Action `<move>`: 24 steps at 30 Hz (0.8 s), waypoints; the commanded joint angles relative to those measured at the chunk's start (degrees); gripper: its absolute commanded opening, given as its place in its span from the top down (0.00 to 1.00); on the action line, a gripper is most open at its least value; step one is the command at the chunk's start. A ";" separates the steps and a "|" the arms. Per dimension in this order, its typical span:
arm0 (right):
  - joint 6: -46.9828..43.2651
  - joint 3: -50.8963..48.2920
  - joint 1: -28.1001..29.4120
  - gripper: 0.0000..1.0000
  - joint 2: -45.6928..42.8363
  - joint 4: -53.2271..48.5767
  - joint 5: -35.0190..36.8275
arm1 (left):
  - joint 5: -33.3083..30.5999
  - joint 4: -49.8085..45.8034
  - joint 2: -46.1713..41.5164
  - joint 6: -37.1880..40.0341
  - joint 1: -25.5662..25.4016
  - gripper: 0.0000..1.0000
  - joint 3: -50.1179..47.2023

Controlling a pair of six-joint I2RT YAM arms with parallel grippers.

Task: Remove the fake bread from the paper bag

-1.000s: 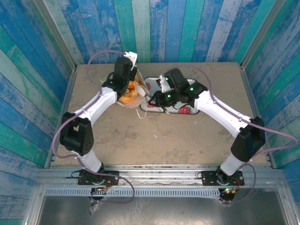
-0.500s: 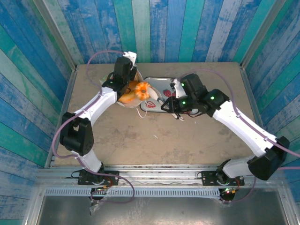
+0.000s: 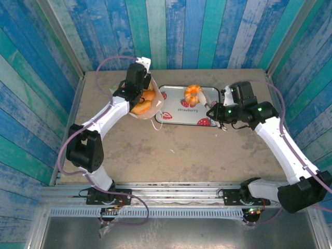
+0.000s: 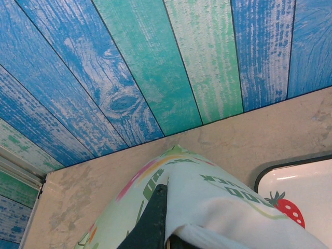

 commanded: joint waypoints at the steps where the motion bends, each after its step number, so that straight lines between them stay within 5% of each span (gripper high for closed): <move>1: -3.47 0.27 -3.56 0.86 1.98 0.64 -0.07 | -0.24 1.39 -1.05 -1.50 0.00 1.00 -0.36; 24: -8.01 7.83 -14.78 0.84 21.84 2.89 -5.05 | 2.33 1.23 -1.13 -2.17 0.02 1.00 -0.53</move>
